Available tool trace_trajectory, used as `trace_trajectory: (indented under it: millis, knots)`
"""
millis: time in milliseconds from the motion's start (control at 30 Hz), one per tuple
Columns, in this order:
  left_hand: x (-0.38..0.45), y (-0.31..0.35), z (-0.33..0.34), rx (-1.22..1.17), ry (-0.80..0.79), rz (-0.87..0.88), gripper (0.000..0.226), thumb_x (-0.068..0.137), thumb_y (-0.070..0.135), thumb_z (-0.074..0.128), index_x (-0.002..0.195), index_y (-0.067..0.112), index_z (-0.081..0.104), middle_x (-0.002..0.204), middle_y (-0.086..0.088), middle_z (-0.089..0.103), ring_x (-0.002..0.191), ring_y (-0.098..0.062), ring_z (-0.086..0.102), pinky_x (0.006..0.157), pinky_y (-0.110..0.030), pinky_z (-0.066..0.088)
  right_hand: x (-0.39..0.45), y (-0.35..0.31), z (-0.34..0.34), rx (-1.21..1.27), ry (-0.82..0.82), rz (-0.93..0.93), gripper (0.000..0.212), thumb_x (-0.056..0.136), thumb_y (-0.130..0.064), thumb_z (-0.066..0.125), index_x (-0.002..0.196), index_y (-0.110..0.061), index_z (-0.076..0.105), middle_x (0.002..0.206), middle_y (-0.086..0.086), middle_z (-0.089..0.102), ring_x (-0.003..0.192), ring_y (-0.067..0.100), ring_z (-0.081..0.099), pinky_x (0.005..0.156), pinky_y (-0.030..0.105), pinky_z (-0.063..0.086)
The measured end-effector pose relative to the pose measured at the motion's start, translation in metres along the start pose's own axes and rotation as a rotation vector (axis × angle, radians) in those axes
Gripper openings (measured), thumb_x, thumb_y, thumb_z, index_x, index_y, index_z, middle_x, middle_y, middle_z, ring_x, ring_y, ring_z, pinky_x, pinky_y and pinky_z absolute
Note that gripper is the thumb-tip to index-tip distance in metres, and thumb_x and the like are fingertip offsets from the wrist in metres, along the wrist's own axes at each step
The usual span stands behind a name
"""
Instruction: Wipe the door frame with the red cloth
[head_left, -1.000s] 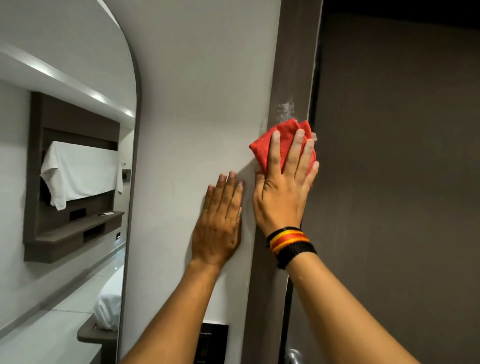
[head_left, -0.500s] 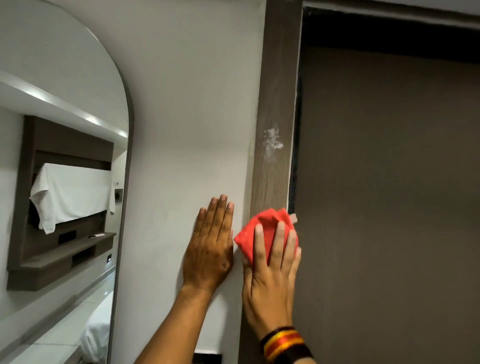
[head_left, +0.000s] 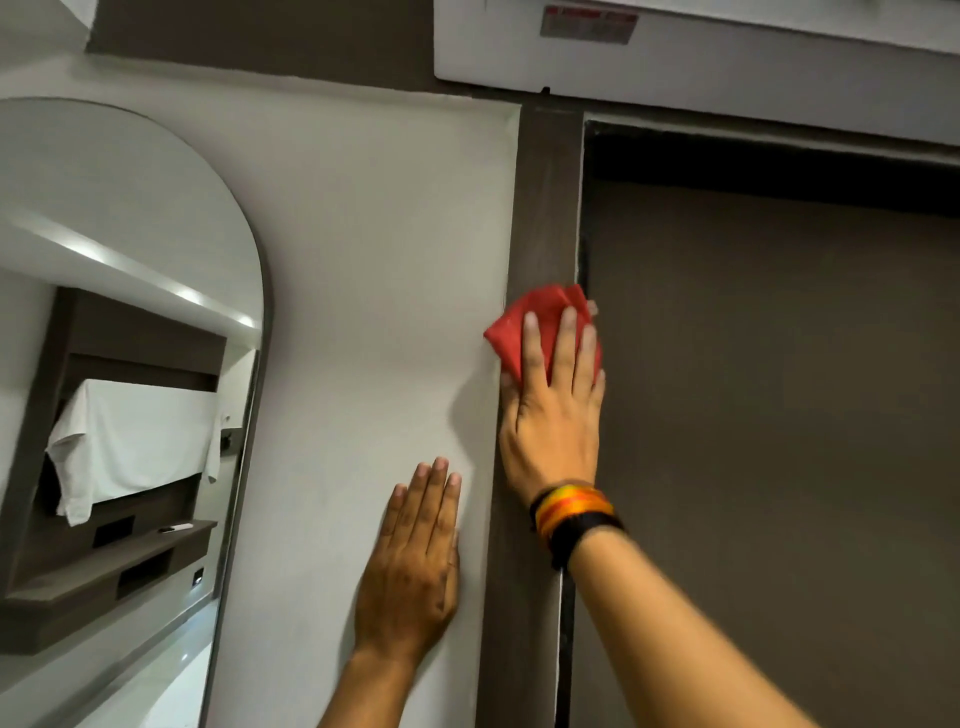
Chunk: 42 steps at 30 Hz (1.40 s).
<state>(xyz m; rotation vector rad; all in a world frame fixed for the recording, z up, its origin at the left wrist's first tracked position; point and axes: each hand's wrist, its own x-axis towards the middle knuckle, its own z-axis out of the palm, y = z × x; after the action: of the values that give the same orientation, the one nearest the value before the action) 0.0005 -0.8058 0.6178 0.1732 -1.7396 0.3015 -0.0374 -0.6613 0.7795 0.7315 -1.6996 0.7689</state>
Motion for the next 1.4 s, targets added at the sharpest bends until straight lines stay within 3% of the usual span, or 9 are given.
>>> trace_trajectory:
  millis: [100, 200, 567, 733, 900, 1100, 1267, 1333, 1400]
  knots:
    - [0.001, 0.000, 0.000, 0.008, 0.004, 0.005, 0.070, 0.100, 0.016, 0.044, 0.164, 0.010, 0.016, 0.174, -0.008, 0.016, 0.162, -0.025, 0.014, 0.132, -0.041, 0.013, -0.070, 0.007, 0.014, 0.010, -0.008, 0.018, 0.074, 0.101, -0.035, 0.042, 0.161, -0.034, 0.000, 0.172, 0.004, -0.012, 0.159, 0.030, -0.011, 0.124, 0.063, 0.016]
    - [0.001, 0.001, -0.002, 0.023, 0.002, 0.005, 0.073, 0.099, 0.015, 0.046, 0.164, 0.010, 0.014, 0.173, -0.010, 0.018, 0.162, -0.026, 0.013, 0.132, -0.041, 0.012, -0.093, 0.010, 0.018, 0.021, -0.049, 0.024, 0.072, 0.100, -0.035, 0.040, 0.162, -0.034, 0.002, 0.172, 0.003, -0.010, 0.159, 0.030, -0.012, 0.124, 0.064, 0.016]
    - [0.000, 0.002, -0.001, 0.022, 0.007, -0.009, 0.057, 0.107, 0.024, 0.035, 0.161, 0.010, 0.027, 0.171, -0.009, 0.023, 0.162, -0.026, 0.014, 0.133, -0.037, 0.011, 0.136, -0.010, -0.034, -0.029, -0.044, -0.059, 0.066, 0.102, -0.045, 0.030, 0.161, -0.035, 0.004, 0.171, 0.005, -0.012, 0.158, 0.033, -0.014, 0.123, 0.064, 0.009]
    - [0.003, 0.001, 0.000, 0.006, 0.019, -0.013, 0.057, 0.106, 0.022, 0.041, 0.160, 0.009, 0.031, 0.171, -0.009, 0.025, 0.161, -0.027, 0.020, 0.131, -0.041, 0.022, 0.157, -0.016, -0.043, -0.034, -0.095, -0.052, 0.067, 0.102, -0.042, 0.031, 0.161, -0.034, 0.001, 0.171, 0.005, -0.016, 0.157, 0.032, -0.016, 0.124, 0.063, 0.007]
    - [0.002, 0.000, -0.001, 0.011, 0.002, -0.003, 0.061, 0.105, 0.018, 0.039, 0.163, 0.009, 0.022, 0.173, -0.010, 0.020, 0.162, -0.027, 0.014, 0.131, -0.044, 0.022, 0.072, -0.008, -0.023, 0.031, -0.031, -0.044, 0.066, 0.102, -0.042, 0.032, 0.162, -0.032, 0.007, 0.172, 0.007, -0.009, 0.158, 0.033, -0.011, 0.124, 0.064, 0.011]
    - [0.000, 0.000, 0.003, -0.019, 0.024, 0.010, 0.060, 0.106, 0.016, 0.037, 0.163, 0.009, 0.019, 0.173, -0.011, 0.019, 0.162, -0.026, 0.014, 0.133, -0.041, 0.011, -0.115, 0.007, 0.019, 0.076, 0.009, 0.029, 0.077, 0.096, -0.027, 0.048, 0.162, -0.032, 0.008, 0.172, 0.006, -0.007, 0.159, 0.032, -0.011, 0.123, 0.065, 0.014]
    - [-0.001, 0.001, 0.000, -0.011, -0.011, -0.027, 0.064, 0.104, 0.013, 0.040, 0.163, 0.011, 0.019, 0.173, -0.008, 0.016, 0.163, -0.023, 0.011, 0.134, -0.039, 0.009, -0.274, 0.012, 0.042, -0.002, -0.224, 0.221, 0.102, 0.081, -0.027, 0.072, 0.162, -0.025, 0.010, 0.171, 0.014, 0.005, 0.157, 0.037, 0.003, 0.114, 0.067, 0.033]
    - [0.003, 0.002, -0.008, -0.051, -0.053, -0.039, 0.061, 0.105, 0.015, 0.037, 0.163, 0.013, 0.018, 0.173, -0.006, 0.016, 0.162, -0.022, 0.010, 0.134, -0.037, 0.008, -0.312, 0.009, 0.040, 0.016, -0.303, 0.275, 0.091, 0.087, -0.037, 0.062, 0.162, -0.024, 0.012, 0.167, 0.018, 0.018, 0.152, 0.042, 0.016, 0.105, 0.065, 0.045]
    - [0.007, 0.008, -0.022, -0.124, -0.126, -0.083, 0.058, 0.107, 0.019, 0.031, 0.163, 0.014, 0.019, 0.173, -0.004, 0.016, 0.162, -0.020, 0.009, 0.133, -0.036, 0.007, -0.327, 0.005, 0.033, 0.074, -0.380, 0.330, 0.071, 0.097, -0.049, 0.036, 0.160, -0.022, 0.019, 0.165, 0.018, 0.023, 0.149, 0.041, 0.022, 0.099, 0.062, 0.052]
